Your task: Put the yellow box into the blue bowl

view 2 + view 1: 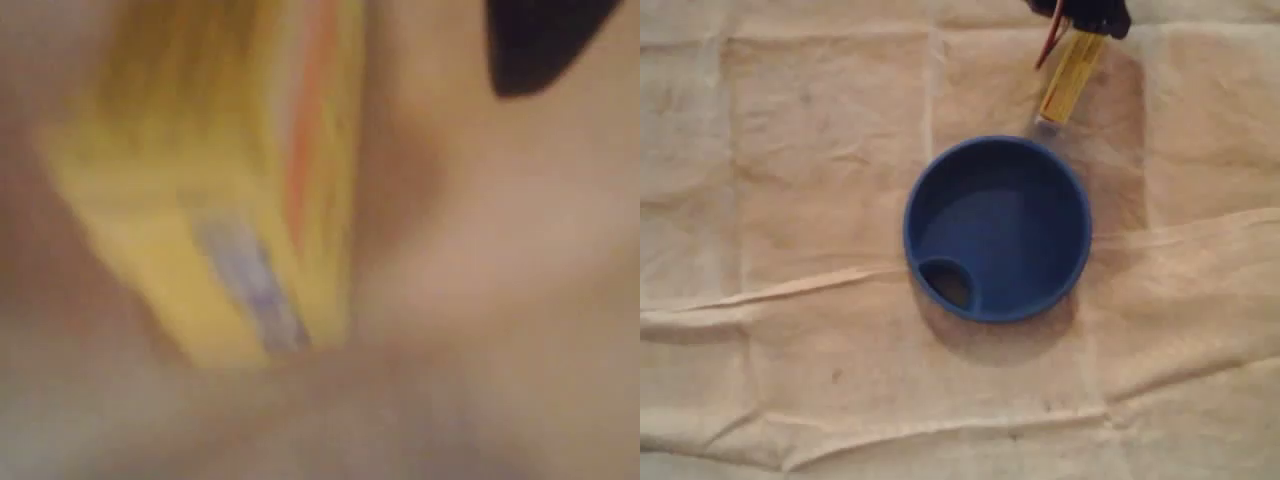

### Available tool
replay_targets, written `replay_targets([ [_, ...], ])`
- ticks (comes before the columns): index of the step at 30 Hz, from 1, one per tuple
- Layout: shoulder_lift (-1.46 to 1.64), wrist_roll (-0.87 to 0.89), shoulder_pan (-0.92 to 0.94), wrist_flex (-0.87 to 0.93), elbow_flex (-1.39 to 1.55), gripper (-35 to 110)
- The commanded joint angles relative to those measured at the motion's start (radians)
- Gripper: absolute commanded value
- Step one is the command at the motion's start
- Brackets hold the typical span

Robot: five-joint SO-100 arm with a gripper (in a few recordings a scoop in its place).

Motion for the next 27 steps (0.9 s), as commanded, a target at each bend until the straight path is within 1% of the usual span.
replay_targets([
  [1,-0.008,-0.003,0.002,-0.005,-0.029,28],
  [5,-0.008,-0.003,0.002,-0.023,-0.031,28],
  [10,-0.021,-0.003,0.002,-0.106,-0.026,28],
  [15,-0.023,-0.003,-0.003,-0.121,-0.011,28],
  [19,-0.025,0.000,-0.043,-0.120,-0.011,28],
  [27,-0.025,0.121,-0.126,-0.130,-0.011,28],
])
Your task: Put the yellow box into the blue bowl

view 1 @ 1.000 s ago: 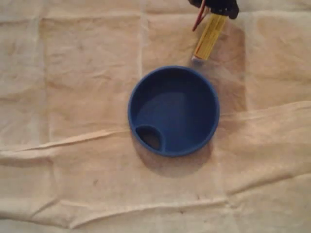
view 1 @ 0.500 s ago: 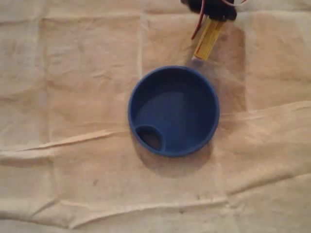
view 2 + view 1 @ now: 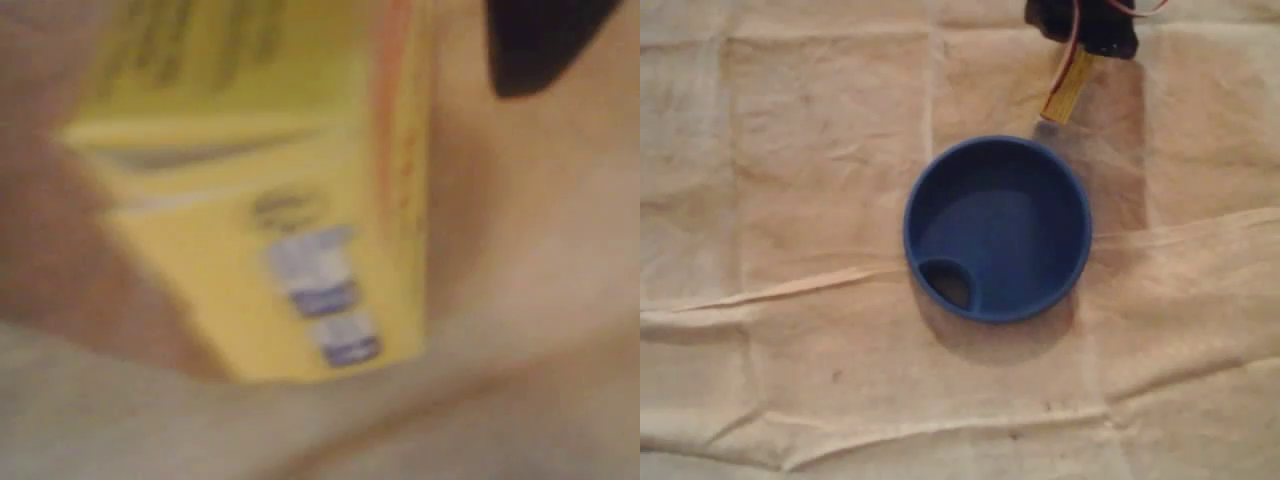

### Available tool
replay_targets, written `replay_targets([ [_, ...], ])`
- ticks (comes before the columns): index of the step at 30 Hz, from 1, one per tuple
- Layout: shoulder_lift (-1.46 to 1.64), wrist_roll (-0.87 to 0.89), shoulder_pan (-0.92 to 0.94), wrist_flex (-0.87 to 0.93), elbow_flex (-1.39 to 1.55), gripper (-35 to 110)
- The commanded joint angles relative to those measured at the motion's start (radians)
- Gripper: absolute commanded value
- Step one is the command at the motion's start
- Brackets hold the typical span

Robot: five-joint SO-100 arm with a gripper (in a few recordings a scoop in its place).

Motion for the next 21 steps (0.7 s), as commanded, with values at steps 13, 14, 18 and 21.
replay_targets([
  [13,0.011,0.048,-0.002,0.005,-0.008,28],
  [14,0.011,0.046,0.006,0.005,-0.008,28],
  [18,0.011,0.046,0.048,0.005,-0.008,28],
  [21,0.011,0.046,0.051,0.005,-0.008,28],
])
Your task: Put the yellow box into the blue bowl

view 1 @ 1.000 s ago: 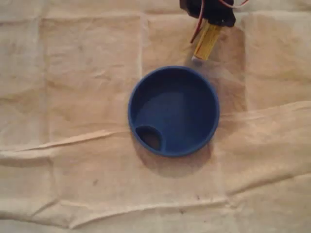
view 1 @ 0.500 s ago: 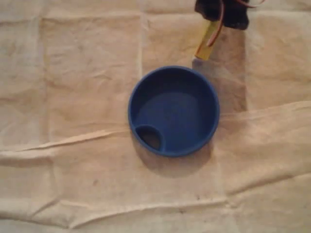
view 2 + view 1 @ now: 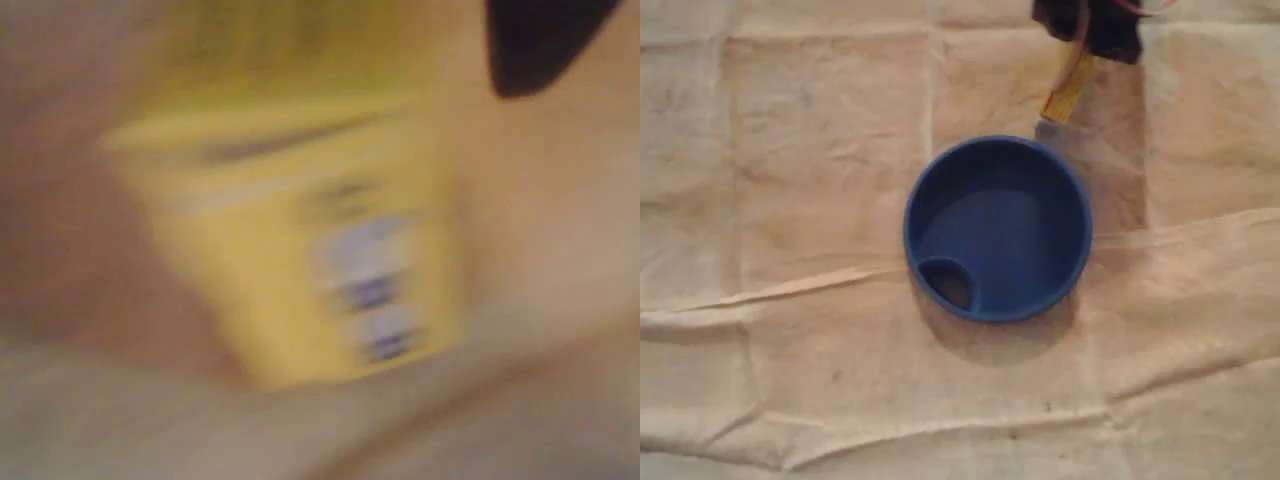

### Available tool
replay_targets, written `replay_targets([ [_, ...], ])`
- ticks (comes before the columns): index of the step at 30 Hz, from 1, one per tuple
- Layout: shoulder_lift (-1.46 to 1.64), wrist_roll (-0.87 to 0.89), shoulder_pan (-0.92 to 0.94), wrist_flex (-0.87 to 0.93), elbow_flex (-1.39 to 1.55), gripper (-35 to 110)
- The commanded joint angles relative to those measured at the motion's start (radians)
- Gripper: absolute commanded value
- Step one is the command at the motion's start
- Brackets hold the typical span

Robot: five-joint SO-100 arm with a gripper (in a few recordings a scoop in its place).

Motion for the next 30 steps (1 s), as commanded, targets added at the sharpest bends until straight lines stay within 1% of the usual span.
replay_targets([
  [1,0.011,-0.003,0.006,0.005,-0.008,28],
  [8,0.009,-0.003,0.011,0.005,0.002,27],
  [14,0.012,-0.003,0.011,-0.005,0.044,17],
  [23,0.025,-0.003,0.012,-0.011,0.026,4],
  [27,0.018,-0.005,0.006,-0.011,0.029,0],
  [30,0.026,-0.002,0.011,-0.011,0.026,0],
])
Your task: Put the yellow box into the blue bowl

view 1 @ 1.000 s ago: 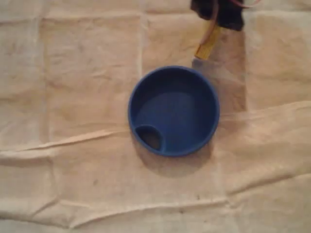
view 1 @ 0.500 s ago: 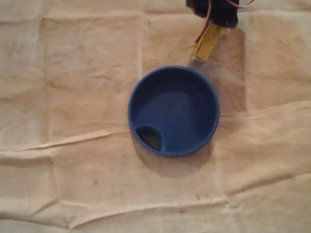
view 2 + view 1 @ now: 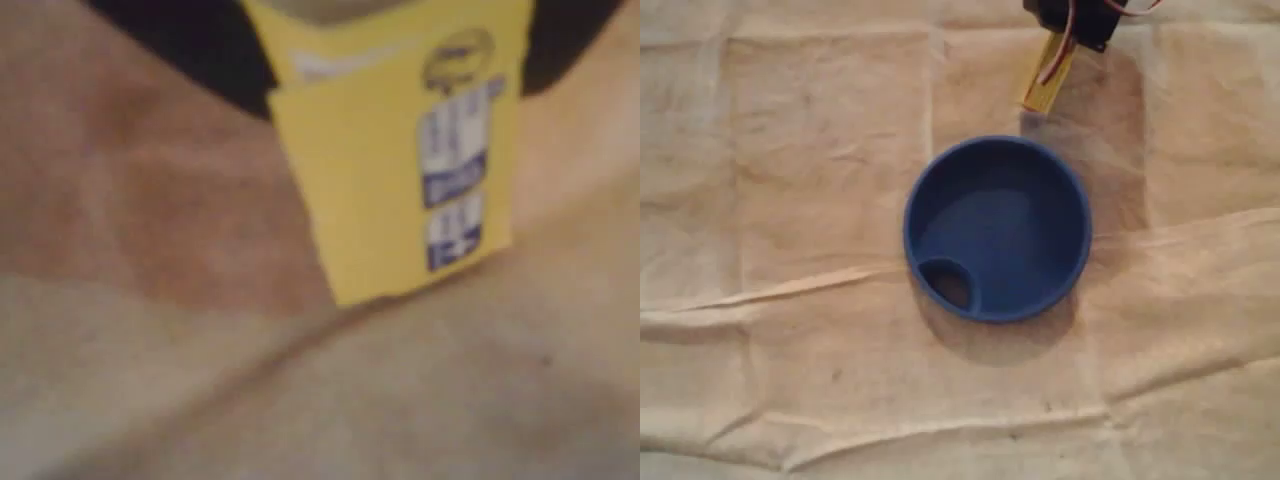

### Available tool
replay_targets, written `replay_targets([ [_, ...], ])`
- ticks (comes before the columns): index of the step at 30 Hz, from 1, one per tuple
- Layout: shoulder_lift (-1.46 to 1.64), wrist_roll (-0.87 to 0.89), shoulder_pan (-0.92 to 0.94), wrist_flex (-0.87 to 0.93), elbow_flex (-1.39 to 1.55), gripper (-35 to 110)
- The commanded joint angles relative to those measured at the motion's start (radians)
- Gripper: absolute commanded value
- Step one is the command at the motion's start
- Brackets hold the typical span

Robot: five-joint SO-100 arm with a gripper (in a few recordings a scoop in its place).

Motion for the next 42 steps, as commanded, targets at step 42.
replay_targets([
  [42,-0.064,0.354,0.003,0.213,-0.807,0],
])
